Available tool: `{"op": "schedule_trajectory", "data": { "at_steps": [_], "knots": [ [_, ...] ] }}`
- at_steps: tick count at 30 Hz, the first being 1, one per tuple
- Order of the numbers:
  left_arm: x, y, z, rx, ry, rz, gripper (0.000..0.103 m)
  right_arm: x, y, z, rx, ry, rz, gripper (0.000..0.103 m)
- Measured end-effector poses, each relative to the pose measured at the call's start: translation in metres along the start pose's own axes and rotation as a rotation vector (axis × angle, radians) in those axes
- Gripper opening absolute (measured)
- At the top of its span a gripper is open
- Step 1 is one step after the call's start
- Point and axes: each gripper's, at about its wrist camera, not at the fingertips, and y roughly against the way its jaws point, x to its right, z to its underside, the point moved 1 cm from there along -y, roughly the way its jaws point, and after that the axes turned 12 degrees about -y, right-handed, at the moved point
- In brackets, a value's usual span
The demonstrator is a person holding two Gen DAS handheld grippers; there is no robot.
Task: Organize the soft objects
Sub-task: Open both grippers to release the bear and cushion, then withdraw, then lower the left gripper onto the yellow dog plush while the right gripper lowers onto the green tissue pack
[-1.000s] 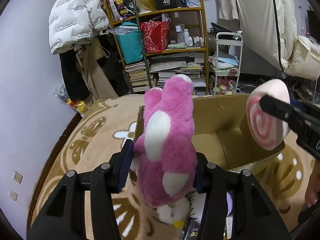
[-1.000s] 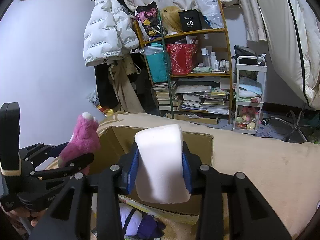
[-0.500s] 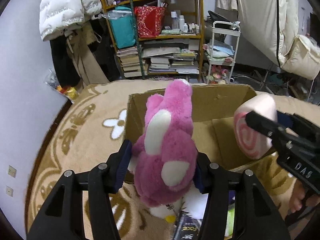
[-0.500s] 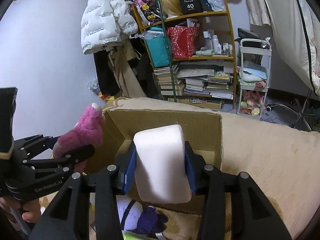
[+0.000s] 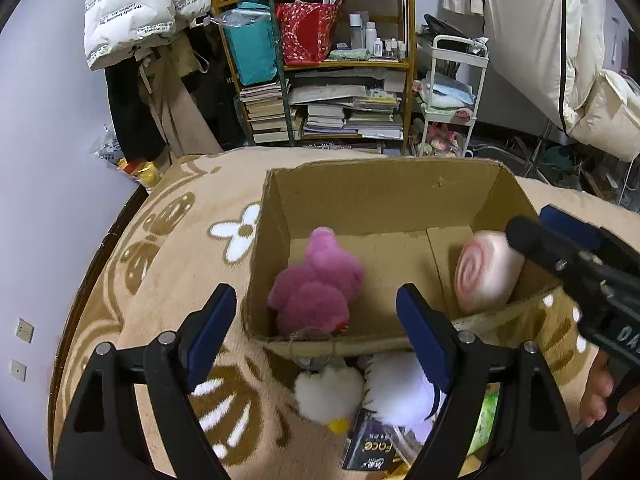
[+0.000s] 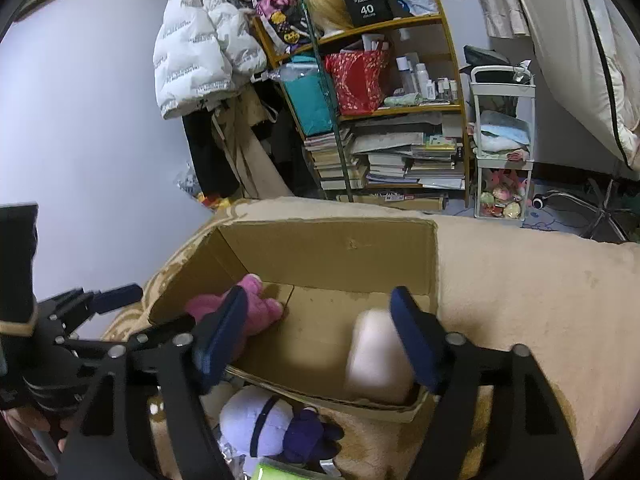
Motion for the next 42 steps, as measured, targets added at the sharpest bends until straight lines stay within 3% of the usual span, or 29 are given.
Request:
{"op": "schedule_trajectory", "data": {
  "at_steps": [5,16,28,42],
  "knots": [
    [0.003,0.016,0.010,0.021,-0.021,-0.043,0.095,-0.004,0.017,0.002,0.033,-0.003,0.006,0.103],
    [0.000,0.057,0.038,0.035,-0.001,-0.065,0.098,-0.014,0.054,0.016,0.038,-0.002,0.018,0.103],
    [0.012,0.091,0.072,0.034,0.015,-0.042,0.098,-0.016,0.086,0.043,-0.025,-0.004,0.028,0.103],
    [0.024,0.090,0.103,-0.012,0.046,0.062,0.098,-0.013,0.084,0.069,-0.133,-0.006,0.042,0.103]
  ]
}}
